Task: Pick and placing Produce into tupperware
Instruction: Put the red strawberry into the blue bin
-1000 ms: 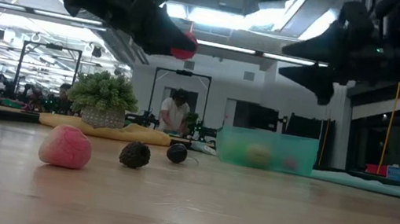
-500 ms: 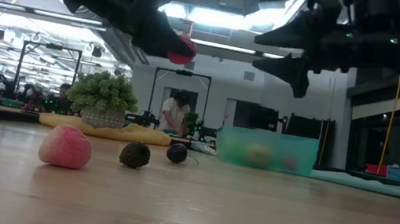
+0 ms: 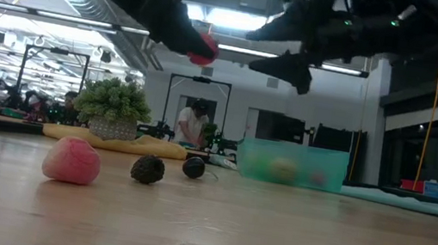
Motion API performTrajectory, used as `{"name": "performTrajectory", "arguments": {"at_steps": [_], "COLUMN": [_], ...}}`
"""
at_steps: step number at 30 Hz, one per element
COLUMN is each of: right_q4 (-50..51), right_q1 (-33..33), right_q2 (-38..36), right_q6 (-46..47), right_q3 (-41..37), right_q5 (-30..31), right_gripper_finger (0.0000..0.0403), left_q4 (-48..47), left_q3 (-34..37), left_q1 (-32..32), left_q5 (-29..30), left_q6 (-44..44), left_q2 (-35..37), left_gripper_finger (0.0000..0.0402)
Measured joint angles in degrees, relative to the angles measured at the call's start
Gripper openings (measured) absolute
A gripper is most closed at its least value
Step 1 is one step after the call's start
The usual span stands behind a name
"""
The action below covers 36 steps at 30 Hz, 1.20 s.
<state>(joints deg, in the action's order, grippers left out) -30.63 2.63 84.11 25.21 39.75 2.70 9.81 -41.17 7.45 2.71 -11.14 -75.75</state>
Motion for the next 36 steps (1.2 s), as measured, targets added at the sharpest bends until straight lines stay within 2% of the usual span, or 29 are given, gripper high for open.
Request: {"name": "performTrajectory", "arguments": {"at_steps": [9, 13, 23, 36], "right_q4": [-0.42, -1.43, -12.49, -16.72], "right_q1": [0.13, 0.26, 0.26, 0.26], "right_q2": [2.65, 4.22, 10.14, 14.62], "right_q6": [2.88, 6.30, 8.99, 10.55], "right_q3": [4.06, 4.56, 4.54, 5.97], "right_q5": [0.15, 0.20, -1.69, -2.40], "right_gripper_finger": [0.0294, 0.0294, 0.0294, 0.0294], "left_q4": [-0.16, -0.03, -0.16, -0.35], "left_q3": [0.00, 0.00, 0.00, 0.04], "left_q1": [-0.99, -2.24, -2.65, -2.65], "left_q5": [0.14, 2.62, 3.72, 3.70], "left_q6": [-2.66, -4.29, -5.07, -7.52], "left_q2": [0.00, 0.00, 0.00, 0.00], "left_gripper_finger": [0.0190, 0.0190, 0.0190, 0.0190]}}
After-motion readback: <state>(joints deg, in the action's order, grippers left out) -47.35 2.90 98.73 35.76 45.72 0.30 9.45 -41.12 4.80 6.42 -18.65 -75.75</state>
